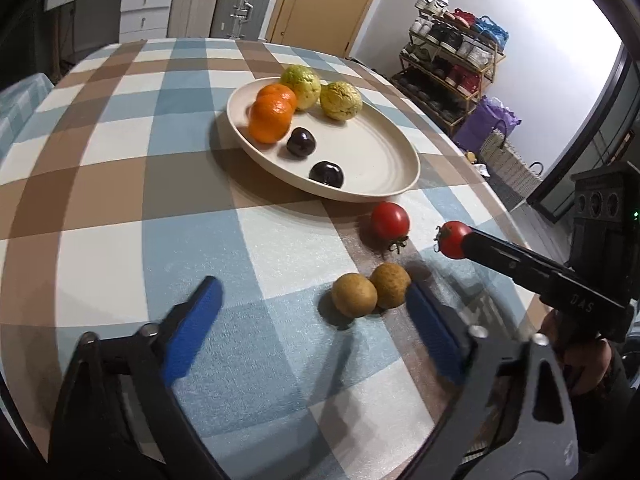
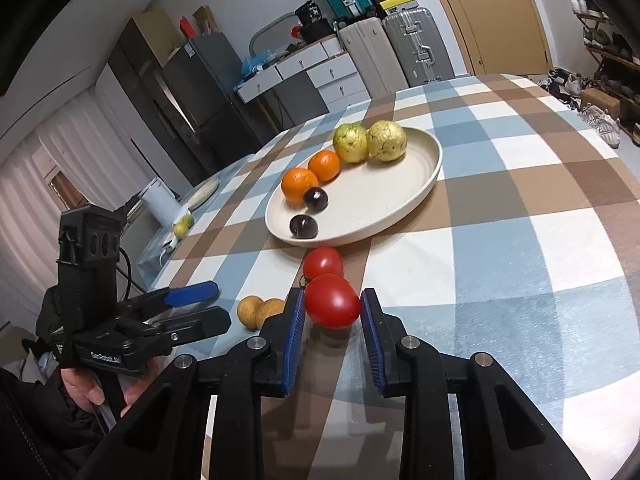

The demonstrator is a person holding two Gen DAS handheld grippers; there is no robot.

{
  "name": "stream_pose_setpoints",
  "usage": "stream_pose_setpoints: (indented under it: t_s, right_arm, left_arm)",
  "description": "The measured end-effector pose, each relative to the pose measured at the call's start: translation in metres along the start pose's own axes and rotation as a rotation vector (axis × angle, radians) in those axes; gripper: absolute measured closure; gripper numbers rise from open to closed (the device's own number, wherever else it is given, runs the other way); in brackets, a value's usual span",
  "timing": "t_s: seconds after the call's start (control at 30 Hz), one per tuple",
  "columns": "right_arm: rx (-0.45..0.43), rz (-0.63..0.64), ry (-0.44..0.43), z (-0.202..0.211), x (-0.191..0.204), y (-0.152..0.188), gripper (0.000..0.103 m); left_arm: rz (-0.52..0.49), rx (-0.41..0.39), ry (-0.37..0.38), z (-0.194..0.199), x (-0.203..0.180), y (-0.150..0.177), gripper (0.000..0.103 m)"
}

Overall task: Organize fruits
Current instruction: 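Grasp a brown kiwi with the left tool while the right tool lifts the tomato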

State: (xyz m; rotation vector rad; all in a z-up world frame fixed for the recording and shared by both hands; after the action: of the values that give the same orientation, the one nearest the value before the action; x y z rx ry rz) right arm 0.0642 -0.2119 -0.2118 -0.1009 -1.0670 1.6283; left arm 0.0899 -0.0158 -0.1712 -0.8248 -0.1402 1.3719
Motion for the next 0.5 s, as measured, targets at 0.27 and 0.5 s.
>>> stream_pose_setpoints:
  t_s: [0.27,0.5]
  right_arm:
    - [-0.010,-0.004,-0.009,0.001,-0.004,-0.001,0.081]
    - [0.019,-0.010,0.005,-0.006,-0.007,0.002,0.083]
  left_arm:
    - [-0.021,0.033,0.064,-0.006,-0.007,0.001,0.059]
    - [-0.028,0.061,0.101,-0.012,-0.011,0.003,0.080]
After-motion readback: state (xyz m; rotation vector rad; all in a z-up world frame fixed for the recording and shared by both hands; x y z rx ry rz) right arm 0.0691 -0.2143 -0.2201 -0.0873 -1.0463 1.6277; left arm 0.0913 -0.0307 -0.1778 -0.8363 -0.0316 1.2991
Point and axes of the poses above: each gripper's, at about its wrist camera, not at the fingertips, and z roughly against the way its jaws point, x to its left, y to its underside, the point moved 3 cm from there along -z, roughly the way its jaws point, and after that the axes turned 2 degrees about y, right-handed, at the moved point
